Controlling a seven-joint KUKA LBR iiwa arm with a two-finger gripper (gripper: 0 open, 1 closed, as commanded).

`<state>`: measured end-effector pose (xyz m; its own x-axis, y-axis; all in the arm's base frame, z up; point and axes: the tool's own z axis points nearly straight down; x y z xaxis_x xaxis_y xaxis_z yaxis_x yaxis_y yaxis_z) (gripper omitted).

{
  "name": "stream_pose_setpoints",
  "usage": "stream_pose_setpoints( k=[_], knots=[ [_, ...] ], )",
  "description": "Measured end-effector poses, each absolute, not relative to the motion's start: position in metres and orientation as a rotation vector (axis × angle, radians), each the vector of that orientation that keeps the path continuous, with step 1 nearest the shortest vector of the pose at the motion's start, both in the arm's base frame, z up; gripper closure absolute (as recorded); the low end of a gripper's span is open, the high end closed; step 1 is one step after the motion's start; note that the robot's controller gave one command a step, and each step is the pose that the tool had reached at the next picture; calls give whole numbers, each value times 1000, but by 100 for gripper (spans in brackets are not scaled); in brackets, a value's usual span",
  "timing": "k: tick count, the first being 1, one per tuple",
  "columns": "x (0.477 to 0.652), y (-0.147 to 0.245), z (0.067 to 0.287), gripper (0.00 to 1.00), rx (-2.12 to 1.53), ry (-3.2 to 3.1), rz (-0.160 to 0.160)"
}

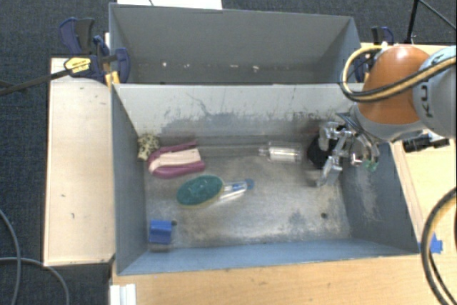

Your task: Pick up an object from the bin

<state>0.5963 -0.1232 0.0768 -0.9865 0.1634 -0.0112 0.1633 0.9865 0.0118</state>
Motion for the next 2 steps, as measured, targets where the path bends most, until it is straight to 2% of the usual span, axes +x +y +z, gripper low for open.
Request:
stream_pose_setpoints(
  k=[1,2],
  knots=[
    [581,-127,78,0,602,3065,25],
    [593,-129,77,0,985,2978,27]
  ],
)
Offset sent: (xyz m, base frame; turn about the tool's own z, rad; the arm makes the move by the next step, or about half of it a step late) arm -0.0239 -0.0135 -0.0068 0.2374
